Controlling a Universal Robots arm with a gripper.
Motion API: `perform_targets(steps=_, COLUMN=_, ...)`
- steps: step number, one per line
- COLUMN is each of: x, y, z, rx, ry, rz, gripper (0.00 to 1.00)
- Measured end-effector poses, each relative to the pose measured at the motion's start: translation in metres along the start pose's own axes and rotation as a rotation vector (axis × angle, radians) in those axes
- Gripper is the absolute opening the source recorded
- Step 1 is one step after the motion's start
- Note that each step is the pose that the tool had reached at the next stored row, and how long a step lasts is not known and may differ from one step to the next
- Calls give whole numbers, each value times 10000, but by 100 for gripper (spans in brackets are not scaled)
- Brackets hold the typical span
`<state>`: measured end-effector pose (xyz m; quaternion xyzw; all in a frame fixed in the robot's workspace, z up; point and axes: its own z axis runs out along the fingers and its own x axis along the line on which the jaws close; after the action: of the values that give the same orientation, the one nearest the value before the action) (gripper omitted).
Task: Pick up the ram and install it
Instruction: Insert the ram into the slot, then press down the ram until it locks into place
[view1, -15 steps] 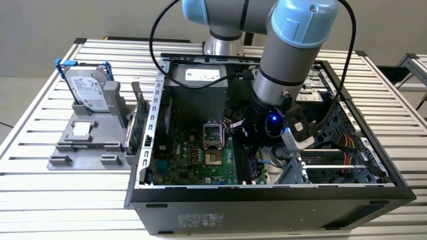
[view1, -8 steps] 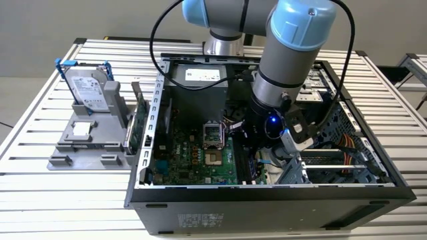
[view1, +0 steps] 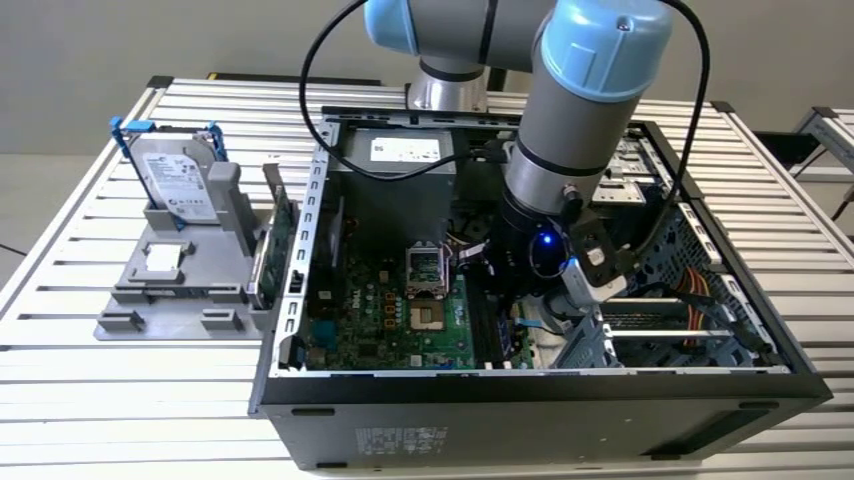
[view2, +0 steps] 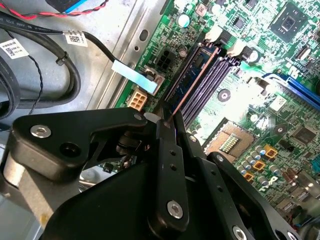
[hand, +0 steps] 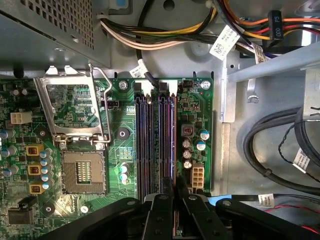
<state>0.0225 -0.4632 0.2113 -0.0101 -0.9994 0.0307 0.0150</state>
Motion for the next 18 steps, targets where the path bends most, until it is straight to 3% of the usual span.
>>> perform_targets(steps=1, x=0, y=0, z=0, rx=1, ry=0, rz=0, gripper=100)
perform_targets(steps=6, x=0, y=-1, z=-11, rx=0, ry=-1, rz=1, gripper=100)
perform_targets(steps=13, x=7, y=-16, z=-250, rx=4, ry=10, rz=0, gripper=100)
perform_targets(steps=15, x=9, y=-19, z=-294, rx=6, ry=12, rz=-1, gripper=100)
perform_targets(steps=17, x=8, y=-19, z=-294, rx=-1, ry=12, rz=-1, gripper=100)
perform_targets(steps=18, x=8, y=-18, z=-294, rx=-4, ry=11, rz=-1, gripper=0)
